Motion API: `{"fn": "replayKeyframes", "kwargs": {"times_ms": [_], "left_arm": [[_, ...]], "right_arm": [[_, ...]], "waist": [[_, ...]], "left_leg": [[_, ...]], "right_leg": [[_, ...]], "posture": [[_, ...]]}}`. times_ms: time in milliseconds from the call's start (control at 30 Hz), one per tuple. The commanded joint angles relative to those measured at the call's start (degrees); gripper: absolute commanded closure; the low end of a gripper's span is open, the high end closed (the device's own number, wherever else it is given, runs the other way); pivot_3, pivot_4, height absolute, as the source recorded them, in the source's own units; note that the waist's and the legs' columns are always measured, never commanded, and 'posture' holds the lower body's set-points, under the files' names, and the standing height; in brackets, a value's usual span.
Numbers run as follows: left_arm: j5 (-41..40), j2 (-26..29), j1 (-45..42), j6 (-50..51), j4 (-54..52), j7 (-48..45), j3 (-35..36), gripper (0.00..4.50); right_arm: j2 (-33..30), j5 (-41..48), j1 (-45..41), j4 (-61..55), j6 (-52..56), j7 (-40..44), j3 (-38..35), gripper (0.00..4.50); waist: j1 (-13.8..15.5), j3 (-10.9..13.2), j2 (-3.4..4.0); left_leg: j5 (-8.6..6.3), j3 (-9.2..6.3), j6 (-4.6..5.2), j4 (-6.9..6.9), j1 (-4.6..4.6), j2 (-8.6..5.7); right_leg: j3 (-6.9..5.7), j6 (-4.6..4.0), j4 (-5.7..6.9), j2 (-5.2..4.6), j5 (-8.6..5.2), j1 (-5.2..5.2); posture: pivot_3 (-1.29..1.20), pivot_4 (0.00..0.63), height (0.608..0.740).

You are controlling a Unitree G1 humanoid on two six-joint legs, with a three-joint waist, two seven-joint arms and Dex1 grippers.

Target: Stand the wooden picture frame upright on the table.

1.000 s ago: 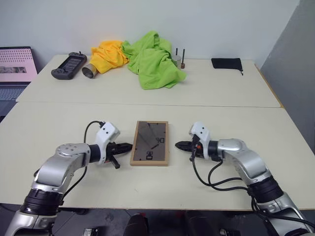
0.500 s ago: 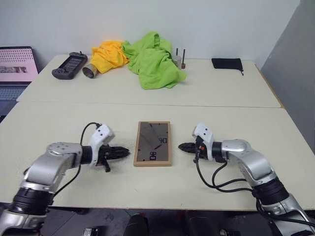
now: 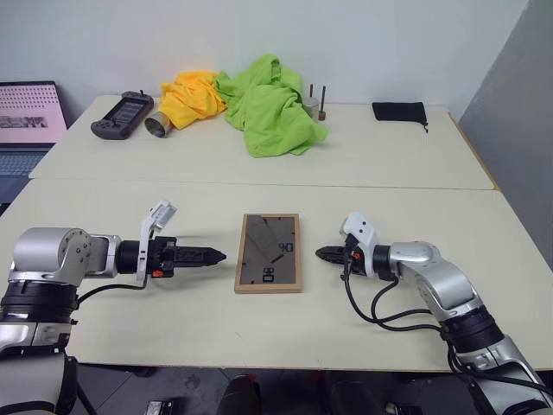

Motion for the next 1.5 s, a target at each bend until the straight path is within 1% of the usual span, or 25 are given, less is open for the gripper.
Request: {"fn": "replayKeyframes", "kwargs": {"times_ms": [33,167,267,400,600,800,933,1133,1267,1333,1400,1500], "left_arm": [[0.2,-1.4,-1.9,0.1,2.7,-0.4,-1.3,0.03],[1.8,-4.8,-1.9,-0.4,4.6,1.1,-3.9,0.03],[1.9,-5.6,-1.6,-0.9,3.8,-0.1,-5.6,0.03],[2.4,-8.1,-2.1,-2.1,4.5,0.4,-6.2,0.03],[3.0,-10.3,-2.4,-3.8,5.2,0.2,-6.2,0.03],[3.4,-11.3,-2.3,-5.5,5.5,-0.7,-6.2,0.03],[3.4,-11.4,-2.6,-6.1,5.7,-1.5,-5.9,0.57],[4.0,-11.8,-2.6,-7.9,5.6,-1.7,-5.5,1.98],[3.7,-12.6,-2.7,-8.0,5.8,-1.2,-4.4,2.76],[2.9,-12.7,-2.4,-7.7,4.5,-0.9,-3.3,3.0],[3.3,-12.1,-0.7,-9.6,1.6,-0.7,-3.7,3.19],[0.8,-13.8,-0.3,-7.9,-0.9,2.4,0.7,3.21]], "right_arm": [[0.7,-0.4,0.5,-2.7,-0.3,-1.0,-0.3,4.5],[3.3,-1.3,1.4,-4.0,0.6,-3.1,1.2,4.5],[4.6,-2.1,1.3,-3.9,0.4,-3.6,2.4,4.5],[7.4,-2.2,0.1,-3.7,1.0,-4.7,3.3,4.5],[8.6,-2.3,-0.2,-4.9,1.9,-4.6,4.0,4.5],[8.7,-2.2,0.4,-5.7,2.4,-4.5,4.2,4.5],[8.8,-2.4,0.5,-5.7,2.4,-4.7,4.3,4.5],[9.2,-2.7,0.8,-5.4,2.1,-4.8,4.2,4.5],[9.2,-3.3,1.1,-5.2,1.7,-4.7,4.2,4.5],[8.2,-3.1,1.5,-5.4,1.8,-4.5,3.1,4.5],[6.3,-2.2,1.8,-5.8,2.6,-3.7,1.1,4.5],[3.2,0.1,1.1,-6.5,4.8,-2.2,-2.5,4.5]], "waist": [[0.0,0.0,0.0],[0.0,0.0,0.0],[0.1,0.0,0.0],[0.2,0.0,0.02],[0.8,0.0,0.01],[1.1,0.0,0.01],[1.1,0.0,0.01],[1.0,0.0,0.01],[0.9,0.0,0.01],[0.9,0.0,0.01],[0.9,0.0,0.01],[1.1,0.0,0.01]], "left_leg": [[0.0,-0.01,0.0,0.01,0.0,0.0],[0.0,0.0,0.0,0.01,0.06,0.0],[0.0,0.0,0.0,0.03,0.06,0.0],[0.0,0.0,-0.01,0.03,0.11,-0.03],[0.0,0.0,-0.01,0.03,0.11,-0.11],[0.01,0.0,-0.01,0.04,0.11,-0.12],[0.0,0.0,-0.01,0.04,0.11,-0.12],[0.0,0.0,-0.01,0.02,0.08,-0.1],[0.0,0.0,-0.01,0.02,0.08,-0.1],[0.0,0.0,-0.01,0.02,0.09,-0.09],[0.01,-0.01,-0.01,0.03,0.09,-0.1],[0.0,0.01,-0.01,0.03,0.07,-0.12]], "right_leg": [[-0.01,0.0,0.02,0.01,0.0,0.0],[0.0,0.0,0.03,0.01,0.0,0.04],[0.01,0.0,0.06,0.01,0.0,0.04],[0.02,0.0,0.06,-0.02,0.0,0.1],[0.0,0.01,0.05,-0.09,0.0,0.13],[0.0,0.01,0.04,-0.11,0.0,0.14],[0.0,0.01,0.04,-0.11,0.0,0.14],[0.0,0.0,0.02,-0.09,0.0,0.09],[0.0,0.0,0.03,-0.08,0.01,0.09],[0.0,0.0,0.03,-0.08,0.01,0.09],[0.0,0.01,0.03,-0.08,0.01,0.1],[0.02,0.01,0.0,-0.11,0.01,0.11]], "posture": [[0.0,0.15,0.74],[0.0,0.15,0.74],[0.0,0.15,0.74],[0.0,0.15,0.74],[0.0,0.15,0.74],[0.0,0.15,0.74],[0.0,0.15,0.74],[0.0,0.15,0.74],[0.0,0.15,0.74],[0.0,0.15,0.74],[0.0,0.15,0.74],[0.0,0.15,0.74]]}}
